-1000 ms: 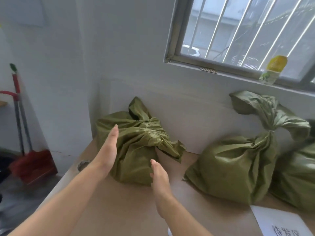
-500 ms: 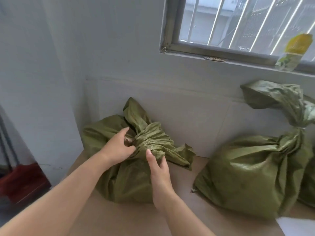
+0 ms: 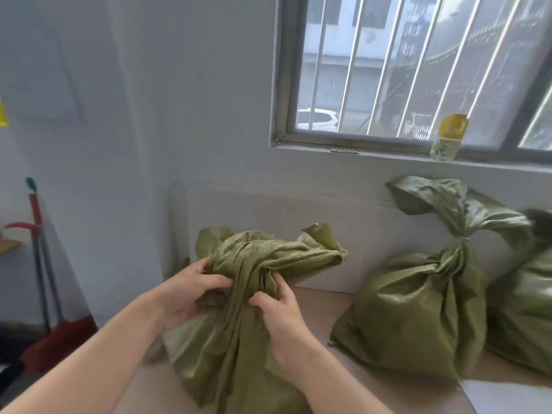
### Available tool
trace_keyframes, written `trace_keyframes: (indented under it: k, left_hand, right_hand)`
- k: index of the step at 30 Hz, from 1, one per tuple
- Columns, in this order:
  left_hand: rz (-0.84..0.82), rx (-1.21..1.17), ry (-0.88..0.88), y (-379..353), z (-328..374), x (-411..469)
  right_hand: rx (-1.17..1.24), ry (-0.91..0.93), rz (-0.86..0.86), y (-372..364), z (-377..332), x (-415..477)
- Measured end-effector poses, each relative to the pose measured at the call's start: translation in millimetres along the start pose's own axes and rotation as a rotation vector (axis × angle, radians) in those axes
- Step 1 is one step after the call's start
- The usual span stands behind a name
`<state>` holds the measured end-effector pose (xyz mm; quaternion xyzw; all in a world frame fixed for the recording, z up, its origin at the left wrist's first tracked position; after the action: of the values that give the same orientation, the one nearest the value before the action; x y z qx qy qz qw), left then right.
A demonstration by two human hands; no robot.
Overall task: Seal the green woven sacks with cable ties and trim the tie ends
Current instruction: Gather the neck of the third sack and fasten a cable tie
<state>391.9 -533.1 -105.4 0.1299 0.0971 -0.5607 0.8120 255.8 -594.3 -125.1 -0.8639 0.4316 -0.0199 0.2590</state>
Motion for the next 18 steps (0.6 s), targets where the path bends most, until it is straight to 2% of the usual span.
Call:
trace_keyframes:
  k: [6,11,14,16,18]
  left_hand:
    - [0.128,-0.08,-0.106,-10,44,-84]
    - [0.166,-0.106,-0.11,-36,50,-152]
    - [0.202,-0.013,-0.123,-64,50,-189]
    - [0.197,0.062,-0.136,-94,49,-219]
    - [0.206,0.094,-0.139,-118,48,-245]
  right_hand:
    - [0.026,0.089,0.085,-4,-55,-68]
    - [0.128,0.124,-0.046,-7,-89,-145]
    - [-0.015,0.188,-0.153,-1,-103,-194]
    - [-0.157,0.215,-0.166,8,-110,-229]
    - [-0.193,0.22,-0.138,21,-112,-255]
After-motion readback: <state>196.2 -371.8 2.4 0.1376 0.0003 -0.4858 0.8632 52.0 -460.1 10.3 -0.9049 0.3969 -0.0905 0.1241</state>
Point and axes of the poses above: each hand's wrist, its own x-axis towards the middle knuckle, its own y-axis out of the back of the hand, z = x × y, the point moved 10 cm from there along x, towards the middle knuckle, and after that the axes turned 9 degrees about x, right-handed, at the moved point
